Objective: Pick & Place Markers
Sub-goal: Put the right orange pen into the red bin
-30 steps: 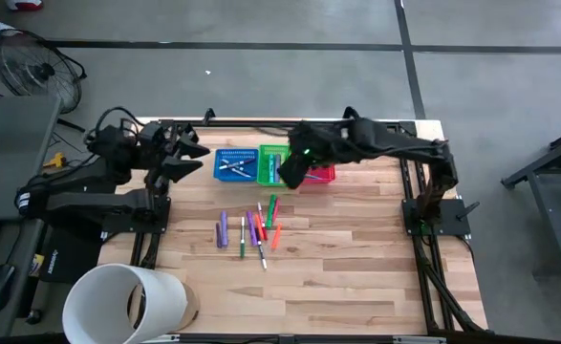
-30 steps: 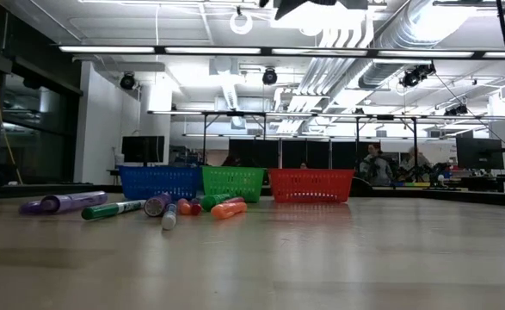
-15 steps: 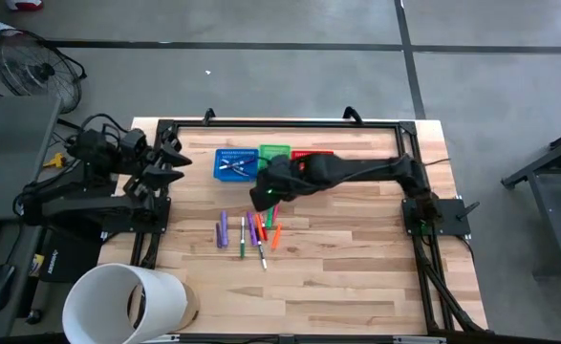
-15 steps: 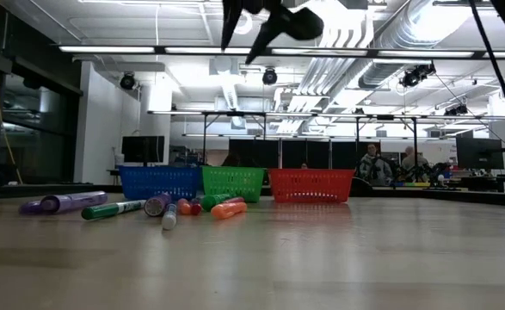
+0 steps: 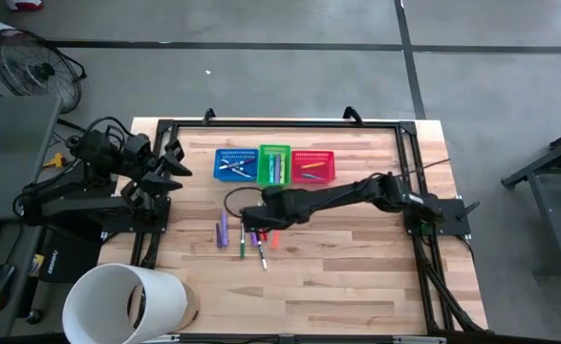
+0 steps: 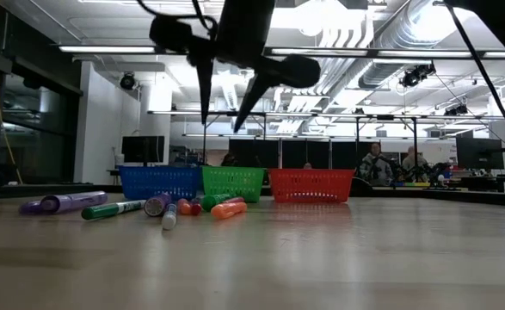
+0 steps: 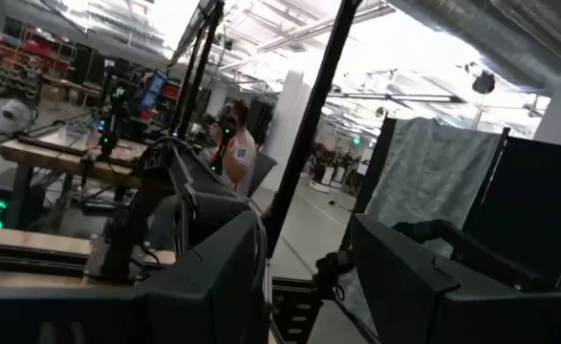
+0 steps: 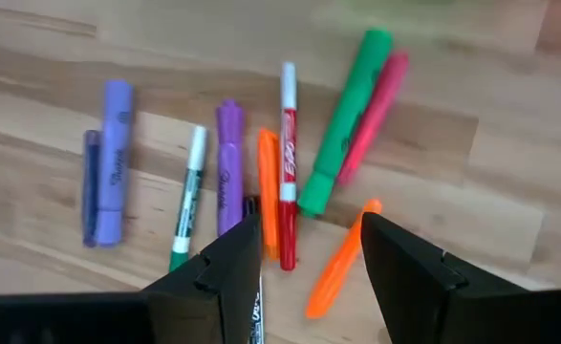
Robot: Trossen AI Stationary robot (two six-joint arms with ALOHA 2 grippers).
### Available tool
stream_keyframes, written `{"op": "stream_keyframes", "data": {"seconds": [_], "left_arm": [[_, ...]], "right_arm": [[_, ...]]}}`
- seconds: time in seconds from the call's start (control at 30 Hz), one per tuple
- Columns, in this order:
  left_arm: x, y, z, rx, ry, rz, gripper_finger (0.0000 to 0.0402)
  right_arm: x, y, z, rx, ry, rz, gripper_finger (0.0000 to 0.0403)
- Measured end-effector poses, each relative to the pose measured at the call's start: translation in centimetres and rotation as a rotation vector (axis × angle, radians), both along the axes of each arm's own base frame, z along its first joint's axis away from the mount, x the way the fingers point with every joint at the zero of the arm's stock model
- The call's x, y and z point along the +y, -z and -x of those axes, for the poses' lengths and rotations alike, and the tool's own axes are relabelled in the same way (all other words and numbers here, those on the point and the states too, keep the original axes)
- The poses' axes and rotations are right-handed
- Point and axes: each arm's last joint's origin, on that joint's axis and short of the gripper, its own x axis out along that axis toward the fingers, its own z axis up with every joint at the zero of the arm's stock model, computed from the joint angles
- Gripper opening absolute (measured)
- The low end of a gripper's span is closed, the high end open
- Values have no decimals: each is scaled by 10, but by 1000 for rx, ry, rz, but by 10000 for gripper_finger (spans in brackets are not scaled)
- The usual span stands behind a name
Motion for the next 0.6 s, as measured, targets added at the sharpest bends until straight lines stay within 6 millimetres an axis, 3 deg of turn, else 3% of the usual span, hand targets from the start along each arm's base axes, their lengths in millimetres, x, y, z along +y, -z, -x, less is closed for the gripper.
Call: {"op": "stream_keyframes", "data": {"seconds": [0.23,0.6], "left_arm": [[0,0,0,5,16,-3,172],[0,5,-1,51,11,11,172]], "right_arm": [[10,16,0,45,71,-43,169],[5,38,-4,106,130,-76,169]]}}
